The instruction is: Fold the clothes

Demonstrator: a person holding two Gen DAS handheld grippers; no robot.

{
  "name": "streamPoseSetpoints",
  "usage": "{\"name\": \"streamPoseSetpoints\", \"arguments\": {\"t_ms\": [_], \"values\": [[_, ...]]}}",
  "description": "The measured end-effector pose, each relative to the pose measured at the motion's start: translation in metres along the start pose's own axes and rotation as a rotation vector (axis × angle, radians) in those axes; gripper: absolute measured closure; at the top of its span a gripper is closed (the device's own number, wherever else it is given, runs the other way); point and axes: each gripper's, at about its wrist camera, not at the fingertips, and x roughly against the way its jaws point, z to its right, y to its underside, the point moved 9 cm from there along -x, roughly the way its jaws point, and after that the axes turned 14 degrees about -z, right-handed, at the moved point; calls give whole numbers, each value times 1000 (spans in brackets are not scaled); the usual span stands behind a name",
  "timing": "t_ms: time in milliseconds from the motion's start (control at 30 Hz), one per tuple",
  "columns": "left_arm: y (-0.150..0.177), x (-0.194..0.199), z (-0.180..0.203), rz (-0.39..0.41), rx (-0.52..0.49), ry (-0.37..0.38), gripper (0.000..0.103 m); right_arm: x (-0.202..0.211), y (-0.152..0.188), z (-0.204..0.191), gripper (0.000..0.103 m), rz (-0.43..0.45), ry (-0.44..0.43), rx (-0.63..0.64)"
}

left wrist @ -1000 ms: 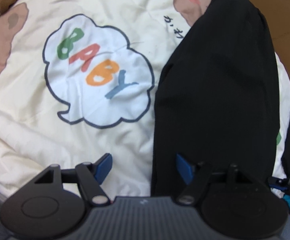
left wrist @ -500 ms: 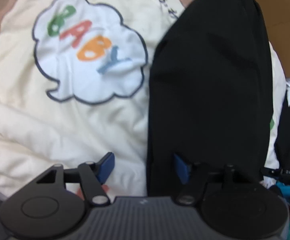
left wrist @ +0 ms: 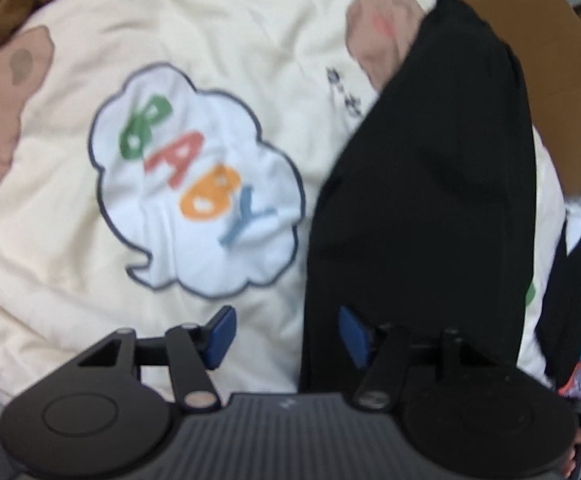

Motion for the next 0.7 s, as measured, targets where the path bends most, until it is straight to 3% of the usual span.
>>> {"name": "streamPoseSetpoints", "arguments": {"t_ms": [100, 167, 300, 433, 467, 533, 567, 700], "values": [[-7, -2, 4, 13, -5, 4, 44, 13, -6, -5, 73, 21, -5, 17], [-12, -3, 8, 19, -5, 10, 44, 19, -9, -9, 68, 33, -16, 23], [-15, -3, 8, 24, -5, 11, 44, 20, -13, -19, 68, 23, -31, 54], [-15, -3, 3, 22, 3, 2, 44, -6, -13, -20, 68, -7, -37, 57], [-16, -4, 1, 22, 9, 3, 44, -10, -13, -20, 71, -15, -38, 58], [-18, -3, -1, 24, 14, 7, 44, -20, -11, -21, 93, -46, -35, 79], [-20, -2, -2, 32, 15, 6, 44, -22, -9, -22, 98, -56, -30, 93], [-27, 4, -5, 73, 17, -4, 49, -22, -7, -21, 98, -103, 7, 129]]}}
